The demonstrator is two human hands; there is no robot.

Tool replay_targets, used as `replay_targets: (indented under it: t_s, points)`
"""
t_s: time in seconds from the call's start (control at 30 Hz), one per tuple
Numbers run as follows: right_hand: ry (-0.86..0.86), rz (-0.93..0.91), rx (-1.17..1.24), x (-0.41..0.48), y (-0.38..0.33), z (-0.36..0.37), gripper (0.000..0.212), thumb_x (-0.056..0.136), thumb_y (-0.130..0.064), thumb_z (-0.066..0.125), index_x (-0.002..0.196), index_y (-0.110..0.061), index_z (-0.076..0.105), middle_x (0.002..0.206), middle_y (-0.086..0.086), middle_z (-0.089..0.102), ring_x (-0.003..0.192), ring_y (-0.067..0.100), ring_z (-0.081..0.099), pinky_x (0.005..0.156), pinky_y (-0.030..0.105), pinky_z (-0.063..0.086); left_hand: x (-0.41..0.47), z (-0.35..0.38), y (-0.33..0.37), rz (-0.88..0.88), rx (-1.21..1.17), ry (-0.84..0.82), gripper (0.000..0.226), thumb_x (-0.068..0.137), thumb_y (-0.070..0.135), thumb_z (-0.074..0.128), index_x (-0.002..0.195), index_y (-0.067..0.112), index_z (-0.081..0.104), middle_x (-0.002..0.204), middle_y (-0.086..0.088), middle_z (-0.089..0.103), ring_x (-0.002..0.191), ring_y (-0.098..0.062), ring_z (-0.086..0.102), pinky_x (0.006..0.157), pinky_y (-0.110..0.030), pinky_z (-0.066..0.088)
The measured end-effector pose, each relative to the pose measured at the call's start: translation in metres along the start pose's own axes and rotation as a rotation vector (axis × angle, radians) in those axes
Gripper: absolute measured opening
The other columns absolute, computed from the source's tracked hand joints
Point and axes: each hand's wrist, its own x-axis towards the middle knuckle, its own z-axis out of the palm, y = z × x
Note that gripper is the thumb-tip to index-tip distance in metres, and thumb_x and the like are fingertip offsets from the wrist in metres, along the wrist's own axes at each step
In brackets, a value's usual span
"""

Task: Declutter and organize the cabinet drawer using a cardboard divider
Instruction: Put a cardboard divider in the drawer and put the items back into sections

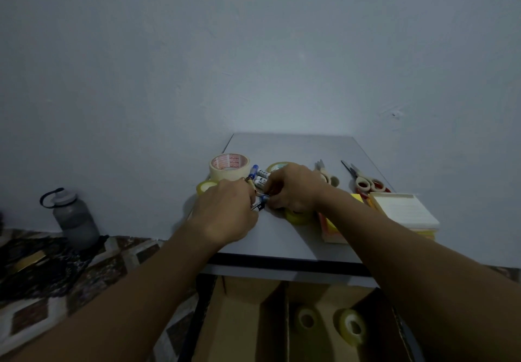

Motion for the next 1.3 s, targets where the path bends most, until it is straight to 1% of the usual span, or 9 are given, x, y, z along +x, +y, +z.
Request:
replay_targets:
  t_s: [0.13, 0.27, 0.43, 0.6, 0.8, 0.93, 1.03, 1.17, 1.3]
  points:
    - [0.006, -0.008, -0.017, 0.0, -0.001, 0.0, 0.03, 0.079, -0.043, 0.074, 0.107, -0.035, 0.069, 0.112, -0.006, 0.068, 0.111, 0.022, 0.058, 0.098, 0.05, 0.045, -0.009, -0.001, 0.0, 0.033, 0.019, -0.024, 0.024, 0.088, 0.031, 0.065, 0.111, 0.026, 0.071, 0.11, -0.001, 0.068, 0.101, -0.022, 0.061, 0.073, -0.028, 0.047]
    - [-0.009, -0.055, -0.095, 0.001, -0.006, 0.0, 0.032, 0.079, -0.043, 0.071, 0.109, -0.033, 0.07, 0.105, -0.006, 0.066, 0.106, 0.022, 0.059, 0.098, 0.049, 0.045, -0.024, -0.002, -0.01, 0.111, -0.05, -0.037, 0.029, 0.09, 0.03, 0.062, 0.117, 0.028, 0.069, 0.11, 0.003, 0.07, 0.099, -0.017, 0.062, 0.075, -0.028, 0.051]
    - [-0.029, -0.117, -0.204, -0.004, -0.019, -0.005, 0.031, 0.083, -0.036, 0.068, 0.113, -0.029, 0.069, 0.112, -0.002, 0.065, 0.107, 0.022, 0.057, 0.099, 0.044, 0.041, -0.043, -0.006, -0.027, 0.249, -0.081, 0.018, 0.027, 0.078, 0.035, 0.059, 0.093, 0.019, 0.075, 0.081, -0.001, 0.069, 0.075, -0.019, 0.062, 0.061, -0.038, 0.055]
    - [-0.083, -0.176, -0.226, -0.008, -0.032, -0.004, 0.028, 0.086, -0.021, 0.064, 0.112, -0.019, 0.071, 0.101, 0.003, 0.067, 0.091, 0.022, 0.063, 0.071, 0.027, 0.049, -0.053, -0.006, -0.048, 0.312, -0.099, 0.124, 0.018, 0.069, 0.022, 0.066, 0.084, 0.015, 0.075, 0.067, -0.002, 0.063, 0.06, -0.022, 0.058, 0.047, -0.031, 0.044]
    - [-0.044, -0.2, -0.331, -0.011, -0.041, 0.002, 0.016, 0.08, -0.021, 0.063, 0.093, -0.012, 0.068, 0.086, 0.008, 0.063, 0.077, 0.023, 0.06, 0.06, 0.033, 0.053, -0.059, 0.0, -0.054, 0.412, 0.097, 0.182, 0.017, 0.074, 0.011, 0.051, 0.071, 0.011, 0.068, 0.059, -0.009, 0.052, 0.049, -0.028, 0.044, 0.043, -0.03, 0.032]
    - [-0.045, -0.197, -0.305, -0.013, -0.043, 0.001, 0.019, 0.085, -0.017, 0.06, 0.101, -0.014, 0.071, 0.096, 0.009, 0.066, 0.088, 0.025, 0.062, 0.075, 0.04, 0.057, -0.062, -0.007, -0.057, 0.419, 0.155, 0.241, 0.013, 0.071, 0.012, 0.063, 0.073, 0.016, 0.076, 0.057, -0.006, 0.055, 0.049, -0.024, 0.049, 0.05, -0.024, 0.022]
    - [-0.049, -0.206, -0.257, -0.014, -0.044, 0.0, 0.027, 0.087, -0.015, 0.059, 0.11, -0.021, 0.071, 0.105, 0.011, 0.068, 0.094, 0.027, 0.062, 0.082, 0.043, 0.057, -0.06, -0.013, -0.047, 0.294, 0.148, 0.196, 0.017, 0.08, 0.015, 0.064, 0.087, 0.024, 0.077, 0.07, -0.003, 0.064, 0.061, -0.024, 0.059, 0.051, -0.027, 0.04]
    - [-0.072, -0.228, -0.257, -0.017, -0.049, 0.001, 0.037, 0.088, -0.014, 0.059, 0.122, -0.027, 0.067, 0.117, 0.009, 0.065, 0.104, 0.027, 0.062, 0.087, 0.041, 0.055, -0.058, -0.018, -0.042, 0.093, 0.102, 0.042, 0.022, 0.091, 0.021, 0.052, 0.106, 0.029, 0.066, 0.094, 0.002, 0.066, 0.086, -0.023, 0.063, 0.073, -0.033, 0.052]
    - [-0.119, -0.276, -0.293, -0.021, -0.055, 0.0, 0.039, 0.093, -0.018, 0.056, 0.131, -0.025, 0.062, 0.126, 0.008, 0.062, 0.114, 0.026, 0.058, 0.092, 0.037, 0.05, -0.059, -0.016, -0.052, 0.067, -0.075, 0.017, 0.023, 0.083, 0.019, 0.068, 0.101, 0.031, 0.074, 0.094, 0.002, 0.07, 0.08, -0.015, 0.061, 0.057, -0.017, 0.034]
